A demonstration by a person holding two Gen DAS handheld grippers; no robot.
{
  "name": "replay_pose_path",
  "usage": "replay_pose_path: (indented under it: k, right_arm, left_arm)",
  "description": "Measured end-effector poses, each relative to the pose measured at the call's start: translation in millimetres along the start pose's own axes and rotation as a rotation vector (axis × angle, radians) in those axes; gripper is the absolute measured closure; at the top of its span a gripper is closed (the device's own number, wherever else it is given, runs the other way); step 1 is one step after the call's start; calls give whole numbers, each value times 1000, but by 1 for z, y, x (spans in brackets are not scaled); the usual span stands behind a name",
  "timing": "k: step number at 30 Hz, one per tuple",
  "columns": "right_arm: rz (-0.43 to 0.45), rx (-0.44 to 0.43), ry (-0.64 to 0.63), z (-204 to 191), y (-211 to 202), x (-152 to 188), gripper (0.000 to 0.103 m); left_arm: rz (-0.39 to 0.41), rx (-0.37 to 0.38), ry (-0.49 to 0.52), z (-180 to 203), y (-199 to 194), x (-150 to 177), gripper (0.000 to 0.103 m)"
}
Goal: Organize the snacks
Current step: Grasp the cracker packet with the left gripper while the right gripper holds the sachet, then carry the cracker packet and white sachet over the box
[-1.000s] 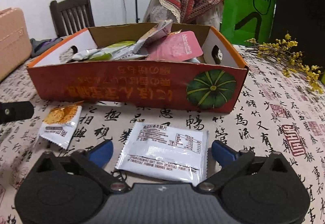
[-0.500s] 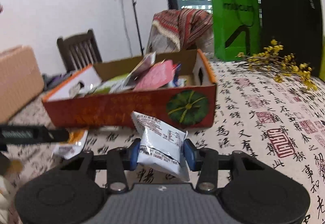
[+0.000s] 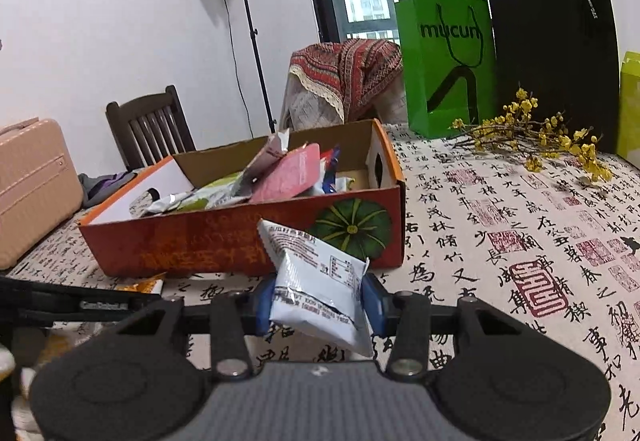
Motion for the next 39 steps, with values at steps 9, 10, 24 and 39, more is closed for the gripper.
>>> replay_pose_path:
  k: [9, 10, 24, 39]
  right_arm:
    - [53, -31, -27, -9, -9, -6, 59]
    - [59, -31, -33, -10, -11, -7, 59]
    - [137, -44, -81, -29, -9, -70, 59]
    - [96, 30, -67, -35, 89, -119, 58]
  left_arm:
    - [106, 68, 28, -5, -34, -7, 59]
    - [120, 79, 28, -5, -38, -10, 59]
    - [284, 133, 30, 5, -60, -83, 59]
    - [331, 48, 12, 14, -2, -138, 58]
Point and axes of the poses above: each gripper's, at about its wrist camera, not at the fingertips, and y roughly the way its jaws point, z to its right, x to its underside, the point moved 5 cm from there along y, roughly the way its jaws point, and after that the axes turned 8 degrees about z, right-handed, at the moved point
